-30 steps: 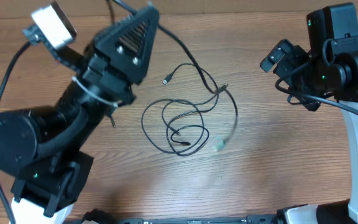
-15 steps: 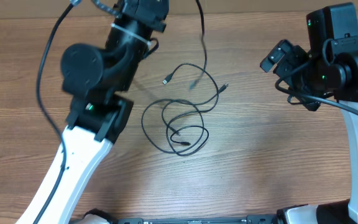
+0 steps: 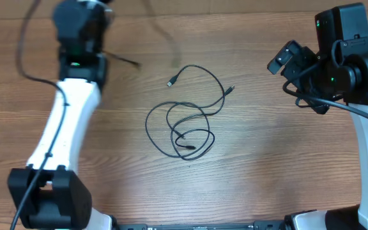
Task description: Untangle cables
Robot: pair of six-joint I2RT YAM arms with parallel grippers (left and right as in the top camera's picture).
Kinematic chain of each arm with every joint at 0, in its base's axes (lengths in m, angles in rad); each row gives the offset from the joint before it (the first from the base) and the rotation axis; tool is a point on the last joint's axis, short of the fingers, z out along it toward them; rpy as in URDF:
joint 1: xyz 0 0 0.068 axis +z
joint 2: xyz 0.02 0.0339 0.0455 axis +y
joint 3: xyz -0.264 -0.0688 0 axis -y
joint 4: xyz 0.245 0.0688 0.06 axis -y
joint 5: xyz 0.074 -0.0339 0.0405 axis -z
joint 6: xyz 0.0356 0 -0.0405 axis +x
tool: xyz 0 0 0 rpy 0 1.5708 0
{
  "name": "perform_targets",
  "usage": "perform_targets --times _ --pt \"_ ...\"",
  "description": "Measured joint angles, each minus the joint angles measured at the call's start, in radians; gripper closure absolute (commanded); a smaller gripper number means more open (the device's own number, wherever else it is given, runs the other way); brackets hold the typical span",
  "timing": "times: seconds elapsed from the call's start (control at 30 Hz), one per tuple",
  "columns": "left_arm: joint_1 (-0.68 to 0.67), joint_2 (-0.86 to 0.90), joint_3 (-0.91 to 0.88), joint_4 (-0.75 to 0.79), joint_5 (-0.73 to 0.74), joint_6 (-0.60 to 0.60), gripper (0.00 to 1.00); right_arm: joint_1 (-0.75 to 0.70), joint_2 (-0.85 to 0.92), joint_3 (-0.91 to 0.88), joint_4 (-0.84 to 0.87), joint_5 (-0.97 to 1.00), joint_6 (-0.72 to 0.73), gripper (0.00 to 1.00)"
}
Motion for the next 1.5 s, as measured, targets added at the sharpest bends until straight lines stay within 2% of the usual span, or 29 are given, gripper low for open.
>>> perform_targets --times 0.03,0.07,0.1,0.33,0.57,0.87,1.03,1.27,1.4,1.5 --pt "0.042 0.006 0.001 -0.024 0.01 0.03 0.65 0.0 0.0 0.0 0.0 0.0 0.0 0.0" --pt "0.108 0.01 0.001 -0.074 0.023 0.062 0.18 0.0 0.0 0.0 0.0 0.0 0.0 0.0" --pt "0.183 0.019 0.002 -0.136 0.036 0.097 0.0 0.0 0.0 0.0 0.0 0.0 0.0 0.0" --pt "0.475 0.114 0.025 -0.61 0.185 0.258 0.0 0.0 0.0 0.0 0.001 0.0 0.0 0.0" --pt "0.576 0.166 0.021 -0.872 0.238 0.409 0.0 0.0 0.0 0.0 0.0 0.0 0.0 0.0" --pt "0.579 0.166 0.021 -1.015 0.242 0.585 0.0 0.0 0.0 0.0 0.001 0.0 0.0 0.0" --pt "0.579 0.204 0.021 -1.066 0.115 0.622 0.0 0.0 0.0 0.0 0.001 0.0 0.0 0.0" --pt "0.579 0.321 0.021 -1.125 0.04 0.634 0.0 0.0 0.0 0.0 0.001 0.0 0.0 0.0" --pt "0.579 0.328 0.021 -1.162 0.067 0.629 0.0 0.0 0.0 0.0 0.0 0.0 0.0 0.0" --pt "0.579 0.314 0.021 -1.188 0.187 0.624 0.0 0.0 0.0 0.0 0.0 0.0 0.0 0.0"
